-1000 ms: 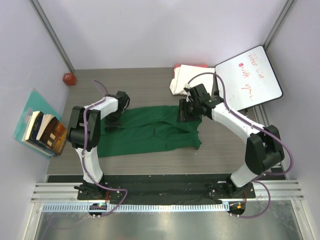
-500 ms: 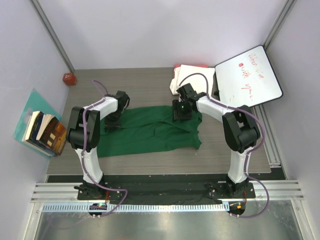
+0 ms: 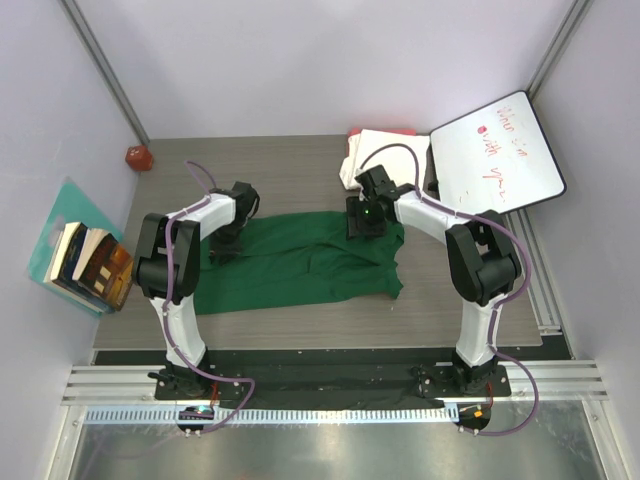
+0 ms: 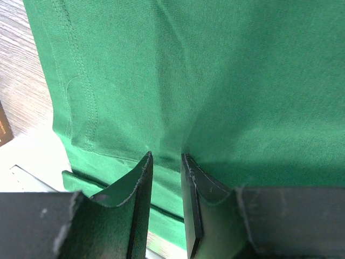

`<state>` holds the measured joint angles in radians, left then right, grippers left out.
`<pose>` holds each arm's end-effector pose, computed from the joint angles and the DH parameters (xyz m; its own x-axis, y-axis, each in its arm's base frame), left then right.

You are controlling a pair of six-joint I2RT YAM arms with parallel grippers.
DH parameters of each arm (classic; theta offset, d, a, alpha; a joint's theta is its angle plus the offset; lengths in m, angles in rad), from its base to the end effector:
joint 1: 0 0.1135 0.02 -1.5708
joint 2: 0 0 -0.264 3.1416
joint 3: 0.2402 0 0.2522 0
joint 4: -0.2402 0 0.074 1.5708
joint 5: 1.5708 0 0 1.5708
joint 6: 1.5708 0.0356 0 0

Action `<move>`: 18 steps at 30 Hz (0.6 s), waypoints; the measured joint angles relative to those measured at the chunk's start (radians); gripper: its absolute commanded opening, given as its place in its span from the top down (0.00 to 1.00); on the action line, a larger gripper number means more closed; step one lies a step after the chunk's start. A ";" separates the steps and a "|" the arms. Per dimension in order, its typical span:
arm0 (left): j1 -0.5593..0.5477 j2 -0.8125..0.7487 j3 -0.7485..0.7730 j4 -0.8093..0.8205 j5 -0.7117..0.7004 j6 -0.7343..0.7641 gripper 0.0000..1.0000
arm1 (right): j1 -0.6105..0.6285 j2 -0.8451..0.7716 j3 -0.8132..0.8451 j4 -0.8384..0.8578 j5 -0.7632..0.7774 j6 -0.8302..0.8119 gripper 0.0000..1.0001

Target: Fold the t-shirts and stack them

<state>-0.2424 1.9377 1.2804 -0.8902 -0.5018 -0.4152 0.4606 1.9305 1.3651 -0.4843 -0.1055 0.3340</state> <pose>0.3417 -0.0668 0.1526 -0.9685 -0.1248 -0.2153 -0.2089 0.8780 0.4306 0.3624 0.1840 0.1851 -0.8943 -0.0798 -0.4404 -0.2073 0.9459 0.2495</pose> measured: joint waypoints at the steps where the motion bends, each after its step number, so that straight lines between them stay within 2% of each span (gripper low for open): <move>1: 0.000 0.000 0.000 0.000 0.000 0.000 0.71 | -0.001 0.000 0.000 0.000 -0.003 0.000 0.42; 5: 0.000 0.000 0.000 0.000 0.000 0.000 0.71 | -0.006 0.003 0.000 0.002 -0.029 -0.003 0.52; 8: 0.000 0.000 0.000 0.000 0.000 0.000 0.71 | -0.009 0.015 0.000 0.007 -0.073 -0.005 0.73; 9: 0.000 0.000 0.000 0.000 0.000 0.000 0.72 | -0.009 0.021 0.000 0.007 -0.087 -0.008 0.88; 11: -0.001 0.000 0.000 0.000 0.000 0.000 0.71 | -0.009 0.027 0.000 0.007 -0.109 -0.014 0.99; 18: -0.004 0.000 0.000 0.000 0.000 0.000 0.72 | -0.010 0.024 -0.016 0.032 -0.144 -0.008 0.99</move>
<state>-0.2462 1.9377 1.2804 -0.8902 -0.5014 -0.4149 0.4511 1.9549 1.3487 -0.4522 -0.2497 0.3256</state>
